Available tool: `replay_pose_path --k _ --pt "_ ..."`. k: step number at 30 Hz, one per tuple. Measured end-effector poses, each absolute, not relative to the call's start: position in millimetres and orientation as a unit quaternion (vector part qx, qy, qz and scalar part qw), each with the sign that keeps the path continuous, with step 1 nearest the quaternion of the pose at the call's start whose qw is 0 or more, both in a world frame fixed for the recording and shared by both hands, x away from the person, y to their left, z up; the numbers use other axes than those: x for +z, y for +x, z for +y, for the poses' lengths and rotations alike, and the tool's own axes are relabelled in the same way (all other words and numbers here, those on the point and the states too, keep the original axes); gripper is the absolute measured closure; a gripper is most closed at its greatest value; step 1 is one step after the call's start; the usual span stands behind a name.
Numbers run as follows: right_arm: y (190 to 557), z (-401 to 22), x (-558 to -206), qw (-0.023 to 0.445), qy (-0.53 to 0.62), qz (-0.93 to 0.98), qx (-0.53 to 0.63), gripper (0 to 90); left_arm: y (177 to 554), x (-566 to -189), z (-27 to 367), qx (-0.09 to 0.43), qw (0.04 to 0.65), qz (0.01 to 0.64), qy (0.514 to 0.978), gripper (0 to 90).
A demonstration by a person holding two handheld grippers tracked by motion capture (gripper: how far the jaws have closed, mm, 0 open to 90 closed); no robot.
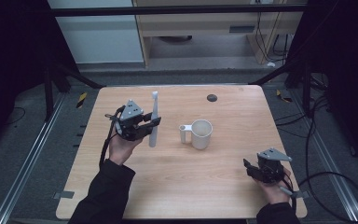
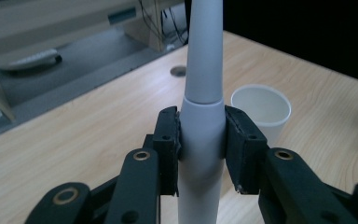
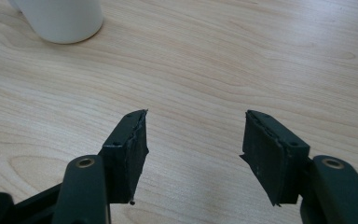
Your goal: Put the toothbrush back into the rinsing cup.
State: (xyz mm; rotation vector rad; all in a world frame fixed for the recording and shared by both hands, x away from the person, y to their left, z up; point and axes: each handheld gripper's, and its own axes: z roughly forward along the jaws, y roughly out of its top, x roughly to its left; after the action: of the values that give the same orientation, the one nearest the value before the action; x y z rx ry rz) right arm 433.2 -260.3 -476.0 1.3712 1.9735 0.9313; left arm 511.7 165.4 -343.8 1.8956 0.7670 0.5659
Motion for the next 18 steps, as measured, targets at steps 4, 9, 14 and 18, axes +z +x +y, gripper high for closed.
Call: replay_pose_path --k 4,9,14,18 --pt "433.1 -261.2 -475.6 0.28 0.512 0.734 0.349 39.9 514.3 -341.8 157.6 0.24 0.513 0.313 0.763 66.6" --pt "433.6 -261.5 -476.1 0.279 0.511 0.734 0.349 39.9 519.7 -340.4 148.0 0.239 0.537 0.315 0.745 66.6" --pt "433.0 -262.6 -477.0 0.277 0.511 0.734 0.352 40.1 525.1 -336.9 136.9 0.237 0.557 0.311 0.732 66.6" --pt "432.8 -263.7 -477.1 0.275 0.513 0.732 0.353 40.2 529.3 -335.9 129.4 0.225 0.572 0.314 0.724 66.6"
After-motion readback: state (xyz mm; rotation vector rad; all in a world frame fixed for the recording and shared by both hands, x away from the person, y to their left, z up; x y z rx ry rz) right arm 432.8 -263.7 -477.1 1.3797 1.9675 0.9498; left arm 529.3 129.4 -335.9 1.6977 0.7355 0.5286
